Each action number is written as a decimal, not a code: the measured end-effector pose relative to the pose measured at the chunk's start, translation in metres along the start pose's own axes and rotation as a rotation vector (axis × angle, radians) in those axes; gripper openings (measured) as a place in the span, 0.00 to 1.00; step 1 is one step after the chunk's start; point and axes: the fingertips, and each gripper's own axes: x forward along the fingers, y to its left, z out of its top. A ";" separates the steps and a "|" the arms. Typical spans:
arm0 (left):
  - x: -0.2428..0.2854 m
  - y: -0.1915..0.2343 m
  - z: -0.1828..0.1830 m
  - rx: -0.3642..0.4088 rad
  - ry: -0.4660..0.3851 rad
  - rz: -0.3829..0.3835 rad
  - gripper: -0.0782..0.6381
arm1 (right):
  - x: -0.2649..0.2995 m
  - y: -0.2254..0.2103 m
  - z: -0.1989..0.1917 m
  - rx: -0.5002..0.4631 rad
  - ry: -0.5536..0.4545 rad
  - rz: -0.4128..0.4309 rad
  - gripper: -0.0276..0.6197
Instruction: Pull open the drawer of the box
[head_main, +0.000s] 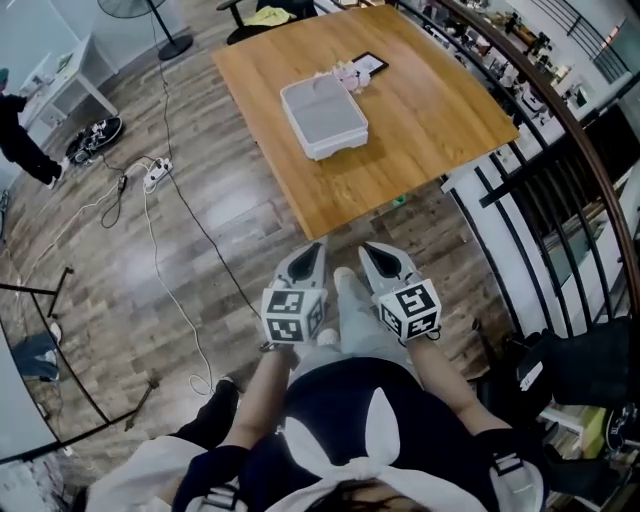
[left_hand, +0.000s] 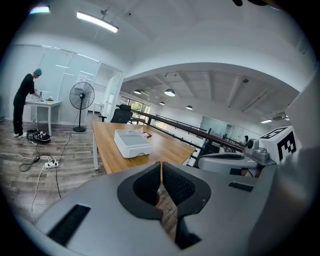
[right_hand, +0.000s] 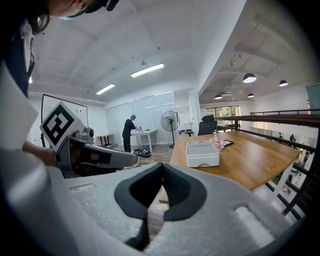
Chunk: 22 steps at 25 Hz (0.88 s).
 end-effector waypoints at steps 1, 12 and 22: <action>0.006 0.005 0.006 0.000 -0.004 0.004 0.15 | 0.008 -0.005 0.003 0.000 -0.001 0.003 0.04; 0.061 0.039 0.064 0.018 -0.028 0.038 0.15 | 0.075 -0.058 0.059 0.003 -0.065 0.031 0.04; 0.105 0.049 0.080 0.007 0.007 0.043 0.15 | 0.115 -0.096 0.073 0.049 -0.057 0.064 0.04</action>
